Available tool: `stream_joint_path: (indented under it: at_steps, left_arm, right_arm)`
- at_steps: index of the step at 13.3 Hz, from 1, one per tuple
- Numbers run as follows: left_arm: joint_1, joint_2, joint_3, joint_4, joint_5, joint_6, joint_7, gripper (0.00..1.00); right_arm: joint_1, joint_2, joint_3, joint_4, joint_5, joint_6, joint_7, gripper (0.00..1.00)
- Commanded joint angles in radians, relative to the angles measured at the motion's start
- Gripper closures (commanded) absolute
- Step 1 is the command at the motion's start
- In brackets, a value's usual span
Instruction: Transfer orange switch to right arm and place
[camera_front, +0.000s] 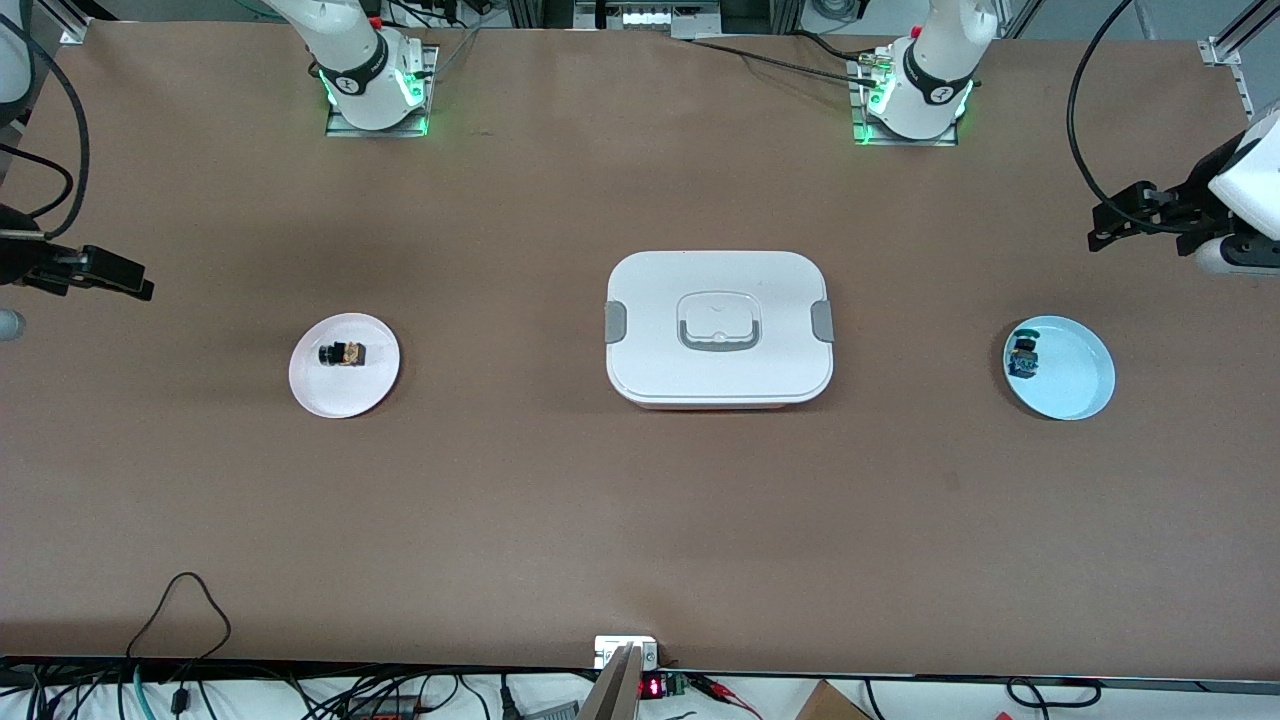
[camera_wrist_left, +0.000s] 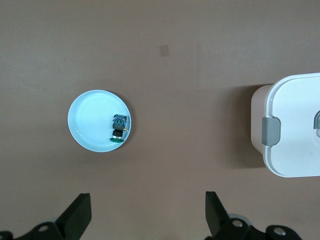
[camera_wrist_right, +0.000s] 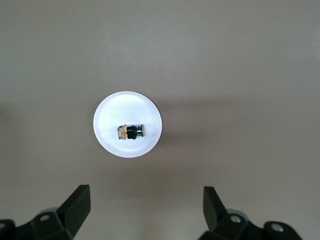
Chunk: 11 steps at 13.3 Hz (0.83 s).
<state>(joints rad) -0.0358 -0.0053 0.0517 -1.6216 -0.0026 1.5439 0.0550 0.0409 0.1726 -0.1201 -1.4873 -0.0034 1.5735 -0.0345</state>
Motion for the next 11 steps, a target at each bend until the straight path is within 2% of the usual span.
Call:
stream_joint_path:
  at_steps: [1, 5, 8, 11]
  left_arm:
    - [0.002, 0.015, -0.007, 0.036, 0.003, -0.019, -0.009, 0.00]
    - [0.002, 0.016, -0.009, 0.058, 0.004, -0.021, -0.012, 0.00]
    - [-0.004, 0.016, -0.009, 0.060, 0.004, -0.021, -0.014, 0.00]
    - [-0.004, 0.016, -0.009, 0.060, 0.003, -0.021, -0.014, 0.00]
  right_arm:
    - [-0.021, -0.018, 0.022, -0.036, 0.022, 0.010, 0.013, 0.00]
    - [-0.021, -0.058, 0.017, -0.103, 0.082, 0.045, 0.019, 0.00]
    - [-0.019, -0.059, 0.019, -0.107, 0.062, 0.056, 0.011, 0.00]
    - [-0.015, -0.070, 0.025, -0.108, -0.006, 0.048, 0.011, 0.00]
